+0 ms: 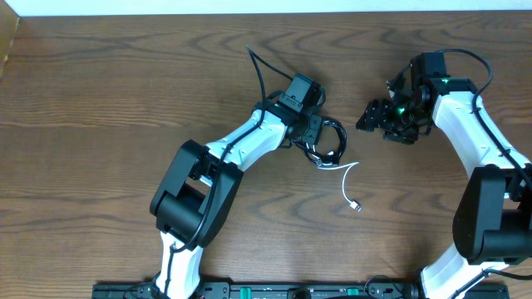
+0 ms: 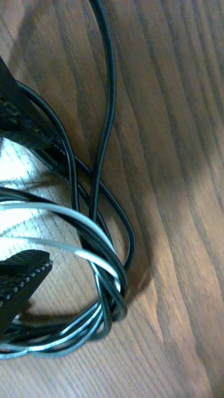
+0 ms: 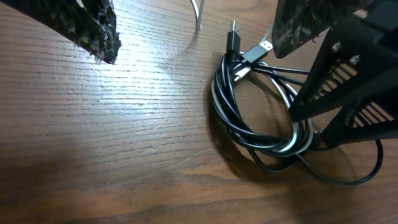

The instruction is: Untangle cables

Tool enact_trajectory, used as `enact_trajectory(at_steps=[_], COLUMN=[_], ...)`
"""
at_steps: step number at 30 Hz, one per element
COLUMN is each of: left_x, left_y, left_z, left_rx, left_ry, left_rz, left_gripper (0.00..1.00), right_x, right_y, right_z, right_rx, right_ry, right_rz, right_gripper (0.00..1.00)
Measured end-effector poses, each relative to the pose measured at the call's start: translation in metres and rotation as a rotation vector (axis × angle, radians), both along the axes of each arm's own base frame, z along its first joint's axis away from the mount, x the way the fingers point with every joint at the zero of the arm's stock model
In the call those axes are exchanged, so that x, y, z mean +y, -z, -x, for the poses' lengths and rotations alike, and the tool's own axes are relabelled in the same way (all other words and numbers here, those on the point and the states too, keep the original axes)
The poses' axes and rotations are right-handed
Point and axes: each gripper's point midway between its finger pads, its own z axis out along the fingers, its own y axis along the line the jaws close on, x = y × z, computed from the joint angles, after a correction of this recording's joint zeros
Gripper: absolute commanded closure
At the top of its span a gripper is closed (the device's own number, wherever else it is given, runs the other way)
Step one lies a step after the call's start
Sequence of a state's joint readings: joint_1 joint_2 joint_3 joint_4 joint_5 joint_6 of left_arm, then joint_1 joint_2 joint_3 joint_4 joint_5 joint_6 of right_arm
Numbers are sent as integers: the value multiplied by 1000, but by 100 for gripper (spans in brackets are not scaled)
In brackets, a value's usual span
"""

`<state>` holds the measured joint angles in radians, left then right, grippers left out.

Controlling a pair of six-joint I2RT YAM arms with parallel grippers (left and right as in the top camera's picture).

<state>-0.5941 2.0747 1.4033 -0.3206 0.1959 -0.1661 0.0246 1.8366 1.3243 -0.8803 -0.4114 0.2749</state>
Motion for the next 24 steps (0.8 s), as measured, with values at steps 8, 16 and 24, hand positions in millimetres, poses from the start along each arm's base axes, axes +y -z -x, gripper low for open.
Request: enact_trajectory(at_steps=[8,16,24], left_x=[-16,-14,-13], left_y=[4,6,6], left_z=[14,16,14], left_rx=[-8,-25,-30], left_ry=[46,44,37], left_rz=[-23,-67,-75], left_gripper=[48,75,75], right_x=[0,0,0], right_y=[0,0,1], right_z=[0,1,4], right_rx=[-3,-4,3], right_ry=[-9,-15,-31], right_rz=[2,3,5], right_gripper=[24,24,24])
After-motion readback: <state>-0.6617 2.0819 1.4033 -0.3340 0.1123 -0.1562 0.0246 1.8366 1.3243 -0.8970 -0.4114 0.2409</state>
